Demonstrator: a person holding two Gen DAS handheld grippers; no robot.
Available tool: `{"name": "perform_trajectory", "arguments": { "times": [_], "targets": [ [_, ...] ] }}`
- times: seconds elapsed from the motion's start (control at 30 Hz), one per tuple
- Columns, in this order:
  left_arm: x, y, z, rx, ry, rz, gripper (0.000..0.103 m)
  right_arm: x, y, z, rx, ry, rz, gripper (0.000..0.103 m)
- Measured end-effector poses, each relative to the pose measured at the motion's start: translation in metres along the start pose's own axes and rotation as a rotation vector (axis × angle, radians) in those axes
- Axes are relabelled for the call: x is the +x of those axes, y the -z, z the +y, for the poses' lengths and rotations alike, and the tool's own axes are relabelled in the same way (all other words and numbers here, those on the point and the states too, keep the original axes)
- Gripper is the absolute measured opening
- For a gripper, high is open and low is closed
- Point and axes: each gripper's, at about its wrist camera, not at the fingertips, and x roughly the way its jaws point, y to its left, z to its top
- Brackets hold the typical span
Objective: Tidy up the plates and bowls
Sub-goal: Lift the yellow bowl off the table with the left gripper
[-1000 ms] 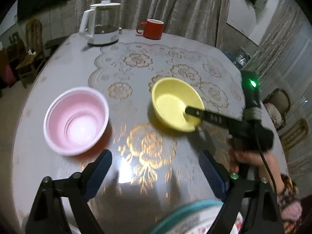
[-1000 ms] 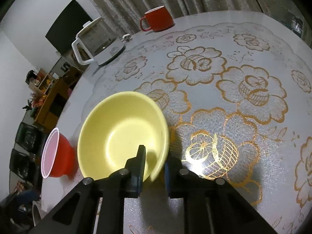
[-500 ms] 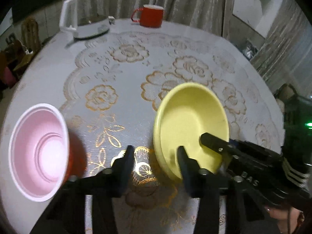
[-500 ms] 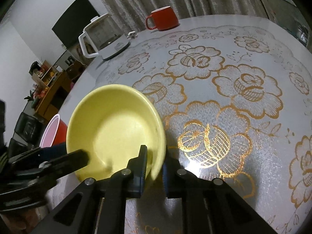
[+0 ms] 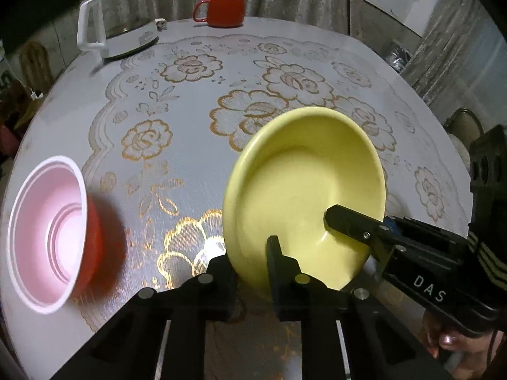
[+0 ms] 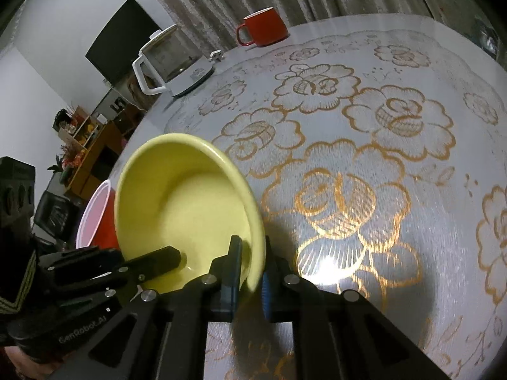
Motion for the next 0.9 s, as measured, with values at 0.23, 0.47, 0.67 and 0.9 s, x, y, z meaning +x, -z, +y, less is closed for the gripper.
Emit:
{"name": "perform_trajectory", "arguments": {
  "times": [0.23, 0.47, 0.67, 0.9],
  "targets": [
    [-0.022, 0.016, -0.012, 0.025, 0.033, -0.021, 0.017, -0.024, 0.013, 0.007, -0.018, 0.009, -0.016, 0.009],
    [-0.051, 0.035, -0.022, 0.055, 0.055, -0.055, 0.017, -0.055, 0.030, 0.022, -0.040, 0.037, -0.048, 0.009],
    [-0.078, 0.057, -0.027, 0.080, 0.079, -0.097, 0.017, -0.084, 0.050, 0.036, -0.025, 0.045, -0.067, 0.009],
    [-0.103, 0.085, -0.019, 0.078, 0.081, -0.129, 0.017, -0.108, 0.073, 0.058, -0.024, 0.032, -0.102, 0.009]
  ]
}}
